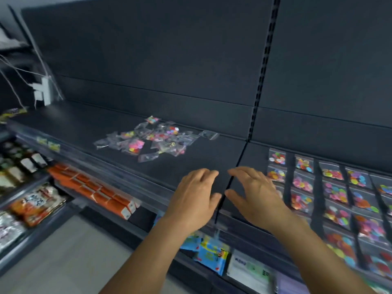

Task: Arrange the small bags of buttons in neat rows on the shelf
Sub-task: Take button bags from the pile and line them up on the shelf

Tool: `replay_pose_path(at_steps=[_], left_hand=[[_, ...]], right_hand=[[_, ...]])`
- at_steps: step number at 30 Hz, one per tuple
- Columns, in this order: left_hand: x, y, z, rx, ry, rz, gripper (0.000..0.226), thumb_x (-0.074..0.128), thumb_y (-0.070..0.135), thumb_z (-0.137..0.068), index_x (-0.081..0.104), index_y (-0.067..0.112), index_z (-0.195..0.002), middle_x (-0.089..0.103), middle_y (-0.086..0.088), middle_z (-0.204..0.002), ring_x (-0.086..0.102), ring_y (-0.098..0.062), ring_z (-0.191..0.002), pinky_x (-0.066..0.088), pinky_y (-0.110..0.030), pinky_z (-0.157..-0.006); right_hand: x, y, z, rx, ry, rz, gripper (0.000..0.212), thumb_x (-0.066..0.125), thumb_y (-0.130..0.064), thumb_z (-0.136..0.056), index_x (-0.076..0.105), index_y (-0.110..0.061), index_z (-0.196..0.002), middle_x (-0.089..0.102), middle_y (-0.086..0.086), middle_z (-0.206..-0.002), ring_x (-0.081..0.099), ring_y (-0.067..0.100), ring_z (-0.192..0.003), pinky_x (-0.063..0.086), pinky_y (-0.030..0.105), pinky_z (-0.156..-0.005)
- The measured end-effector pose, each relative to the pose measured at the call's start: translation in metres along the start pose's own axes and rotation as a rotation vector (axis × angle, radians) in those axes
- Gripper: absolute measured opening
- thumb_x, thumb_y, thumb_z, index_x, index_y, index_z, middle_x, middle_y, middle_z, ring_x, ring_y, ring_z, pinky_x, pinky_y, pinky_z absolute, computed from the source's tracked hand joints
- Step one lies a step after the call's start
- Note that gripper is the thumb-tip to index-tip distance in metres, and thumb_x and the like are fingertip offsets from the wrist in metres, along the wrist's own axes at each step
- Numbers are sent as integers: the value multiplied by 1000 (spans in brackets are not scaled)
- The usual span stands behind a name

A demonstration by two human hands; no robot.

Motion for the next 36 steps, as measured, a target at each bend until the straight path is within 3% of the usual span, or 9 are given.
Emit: replay_pose_path(at_steps=[11,20,23,27,32,36], left_hand=[[-52,-153,-9,-53,34,34,54,48,34,-97,31,22,-146,37,2,-146,32,-16,-135,27,-29,-110],[-53,-257,-54,-203,51,25,60,51,34,-96,25,21,-148,36,1,-148,31,-18,-136,29,-33,-111],[-48,-287,-74,-258,47,2,61,51,34,-95,24,19,-148,35,-1,-148,29,-19,-138,28,-33,-111],[-35,-315,-98,-289,-5,-34,62,48,35,-97,20,18,-150,34,-4,-148,29,-21,-138,27,-33,-112],[-28,-333,-113,-233,16,-86,57,47,36,-97,28,18,-148,37,0,-147,31,-18,-135,24,-29,-113],[-32,-347,-120,-236,43,-57,51,50,33,-96,37,16,-143,42,0,-142,35,-18,-130,28,-28,-108]], right_hand=[[55,-115,-93,-1,24,-95,46,48,-38,-95,42,-25,-138,43,-6,-142,37,16,-131,25,33,-109],[93,-146,-190,-46,-31,-79,48,49,-31,-95,39,-20,-141,41,0,-146,33,21,-137,27,41,-113],[110,-153,-228,-75,-54,-70,47,49,-26,-95,40,-18,-141,42,3,-145,36,22,-135,28,37,-113],[135,-151,-272,-59,-100,5,38,47,-24,-93,48,-15,-130,53,5,-132,46,26,-124,34,35,-107],[165,-149,-295,-93,-256,100,48,37,-26,-98,33,-15,-145,31,2,-152,26,20,-139,19,32,-116],[165,-168,-292,-248,-260,-37,30,43,-10,-95,62,-13,-118,58,1,-125,52,19,-116,40,27,-98]])
Point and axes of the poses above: each hand's wrist, its own z-axis away from the middle knuckle, its own x-axis out of the palm, y = z × x, the point moved 6 cm from there along -z, towards the middle knuckle
